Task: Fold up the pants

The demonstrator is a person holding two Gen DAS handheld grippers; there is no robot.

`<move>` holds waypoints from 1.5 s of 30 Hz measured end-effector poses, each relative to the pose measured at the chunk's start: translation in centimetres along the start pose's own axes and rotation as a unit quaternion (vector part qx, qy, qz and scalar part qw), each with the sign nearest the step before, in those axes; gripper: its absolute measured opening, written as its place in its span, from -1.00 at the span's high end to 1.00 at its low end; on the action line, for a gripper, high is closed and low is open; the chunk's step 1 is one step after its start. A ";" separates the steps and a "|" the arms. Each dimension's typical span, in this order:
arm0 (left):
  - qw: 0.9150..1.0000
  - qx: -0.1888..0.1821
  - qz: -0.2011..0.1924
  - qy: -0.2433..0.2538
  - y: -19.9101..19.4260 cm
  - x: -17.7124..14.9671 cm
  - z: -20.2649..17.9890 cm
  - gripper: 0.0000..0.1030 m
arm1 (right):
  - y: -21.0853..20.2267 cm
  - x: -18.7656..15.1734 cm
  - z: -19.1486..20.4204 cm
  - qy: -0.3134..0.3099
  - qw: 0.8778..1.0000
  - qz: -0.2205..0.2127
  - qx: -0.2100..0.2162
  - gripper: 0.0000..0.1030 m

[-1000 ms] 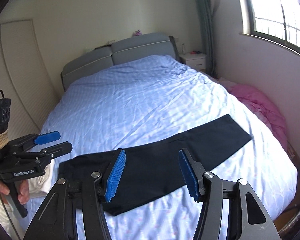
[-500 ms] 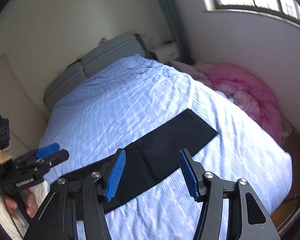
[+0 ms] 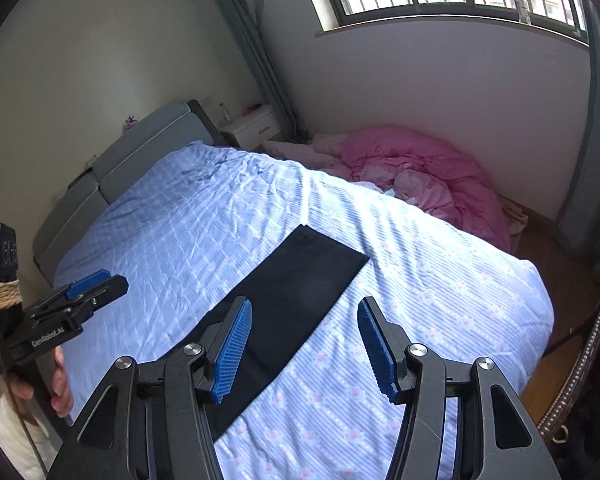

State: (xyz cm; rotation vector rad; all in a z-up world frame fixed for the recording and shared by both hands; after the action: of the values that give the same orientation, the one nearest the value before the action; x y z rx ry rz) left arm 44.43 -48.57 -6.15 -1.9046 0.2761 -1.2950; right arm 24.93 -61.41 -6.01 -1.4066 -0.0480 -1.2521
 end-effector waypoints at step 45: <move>0.957 -0.066 0.279 0.043 45.2 3.0 5.8 0.35 | 37.9 0.0 -12.2 0.147 0.972 0.182 0.001 0.31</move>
State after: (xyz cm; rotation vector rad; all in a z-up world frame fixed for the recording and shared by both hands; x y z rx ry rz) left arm 61.84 -77.10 -37.28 -1.7007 0.8957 -0.9892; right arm 42.18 -82.02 -35.36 -1.1515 0.3962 -1.1355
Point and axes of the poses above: each gripper's, at about its wrist camera, not at the fingertips, and y roughly the way its jaws point, z to its left, x to its top, the point moved 6 cm from there along y, roughly the way its jaws point, and after that the axes turned 2 degrees about -y, right-handed, at the moved point
